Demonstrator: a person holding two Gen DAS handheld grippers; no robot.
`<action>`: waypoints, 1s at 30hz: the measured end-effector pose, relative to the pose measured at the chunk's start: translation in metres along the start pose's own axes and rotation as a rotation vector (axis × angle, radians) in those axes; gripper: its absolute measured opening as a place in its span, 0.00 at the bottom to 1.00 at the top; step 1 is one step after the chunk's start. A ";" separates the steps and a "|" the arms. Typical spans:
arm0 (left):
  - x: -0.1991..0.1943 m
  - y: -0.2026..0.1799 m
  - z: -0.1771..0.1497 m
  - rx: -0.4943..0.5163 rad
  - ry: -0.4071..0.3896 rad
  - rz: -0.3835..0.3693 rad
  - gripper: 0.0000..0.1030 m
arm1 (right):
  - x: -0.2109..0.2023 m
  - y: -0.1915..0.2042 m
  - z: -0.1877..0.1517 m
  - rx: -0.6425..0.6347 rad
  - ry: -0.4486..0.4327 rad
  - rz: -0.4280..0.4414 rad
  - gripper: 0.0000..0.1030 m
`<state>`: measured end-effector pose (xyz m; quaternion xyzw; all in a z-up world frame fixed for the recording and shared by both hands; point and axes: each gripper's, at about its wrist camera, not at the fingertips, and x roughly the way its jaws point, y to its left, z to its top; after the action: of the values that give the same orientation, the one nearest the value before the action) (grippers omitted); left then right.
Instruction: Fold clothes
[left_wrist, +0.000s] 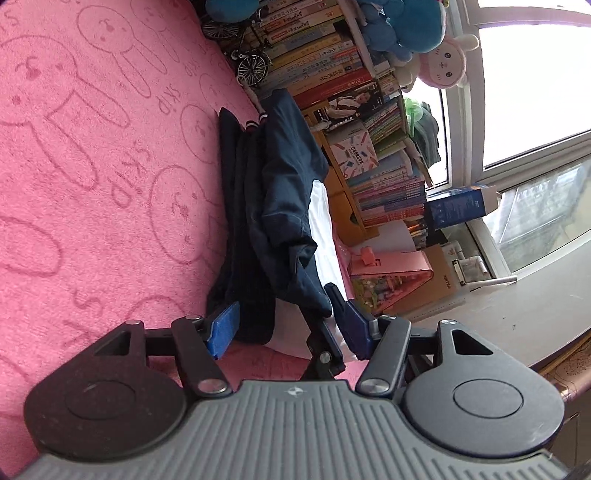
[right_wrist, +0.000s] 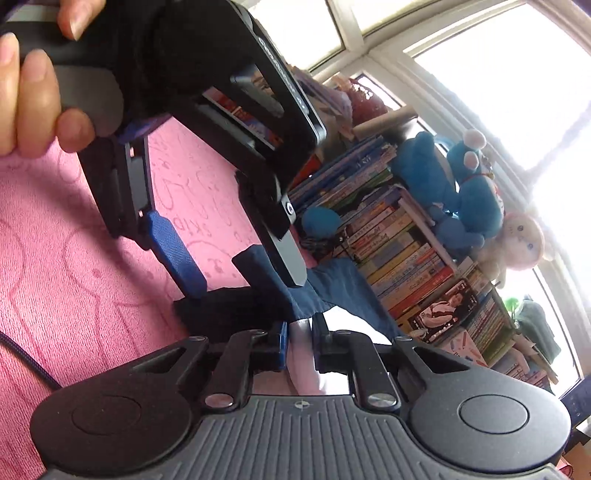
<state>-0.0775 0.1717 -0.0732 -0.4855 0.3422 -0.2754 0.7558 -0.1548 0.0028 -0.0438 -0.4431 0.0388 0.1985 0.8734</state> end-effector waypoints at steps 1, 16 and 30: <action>0.005 -0.001 0.004 -0.010 -0.004 -0.018 0.58 | -0.003 0.000 -0.001 -0.001 -0.001 -0.002 0.14; -0.008 -0.017 0.012 0.073 -0.011 -0.122 0.12 | 0.035 0.007 0.010 -0.049 0.009 -0.029 0.44; 0.041 -0.042 0.082 0.266 0.038 0.197 0.69 | 0.028 0.025 -0.003 -0.145 -0.064 -0.108 0.12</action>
<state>0.0080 0.1699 -0.0202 -0.3400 0.3632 -0.2520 0.8301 -0.1385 0.0224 -0.0711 -0.4998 -0.0274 0.1673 0.8494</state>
